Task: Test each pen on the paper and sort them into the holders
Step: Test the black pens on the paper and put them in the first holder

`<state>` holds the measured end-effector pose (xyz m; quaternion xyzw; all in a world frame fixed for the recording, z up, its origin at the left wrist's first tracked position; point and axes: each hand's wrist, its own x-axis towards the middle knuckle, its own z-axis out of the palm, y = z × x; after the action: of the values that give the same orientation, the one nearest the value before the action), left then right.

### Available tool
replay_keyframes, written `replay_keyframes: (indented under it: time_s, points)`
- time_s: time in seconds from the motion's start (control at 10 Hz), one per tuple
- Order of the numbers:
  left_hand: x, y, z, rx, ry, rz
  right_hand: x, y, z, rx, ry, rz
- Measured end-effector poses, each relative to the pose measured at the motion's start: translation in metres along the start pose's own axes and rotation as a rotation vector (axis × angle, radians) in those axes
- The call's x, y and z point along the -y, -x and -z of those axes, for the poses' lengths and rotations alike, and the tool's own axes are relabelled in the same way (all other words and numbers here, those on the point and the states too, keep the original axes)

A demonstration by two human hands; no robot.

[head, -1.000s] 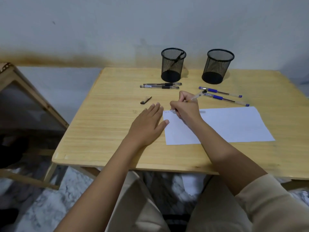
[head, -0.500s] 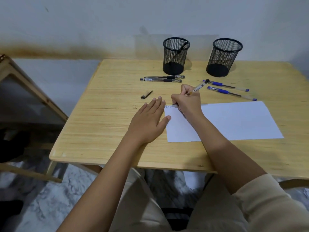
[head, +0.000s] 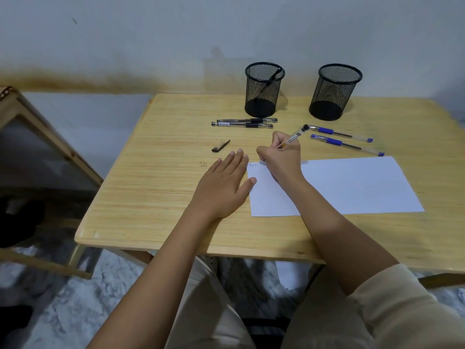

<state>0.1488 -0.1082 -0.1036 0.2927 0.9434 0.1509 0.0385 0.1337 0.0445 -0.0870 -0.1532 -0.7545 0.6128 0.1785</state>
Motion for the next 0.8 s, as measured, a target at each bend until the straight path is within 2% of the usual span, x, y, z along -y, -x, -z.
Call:
replay_keyframes:
  time_s: [0.1,0.2,0.3,0.8]
  points:
    - [0.0000,0.0000,0.0005,-0.002,0.006,0.001,0.0016,-0.0019,0.0029,0.067,-0.007,-0.025]
    - [-0.0005,0.0006,0.0008,-0.005,0.004,0.001,-0.0006,-0.0020,0.0073,0.034,-0.097,-0.048]
    - [-0.0006,0.0003,0.0008,-0.003,0.003,-0.003,-0.0034,0.0015,0.0076,-0.011,-0.090,-0.018]
    - [-0.0005,0.0004,0.0009,-0.002,0.003,-0.001,-0.0018,0.0005,0.0060,0.029,-0.017,0.003]
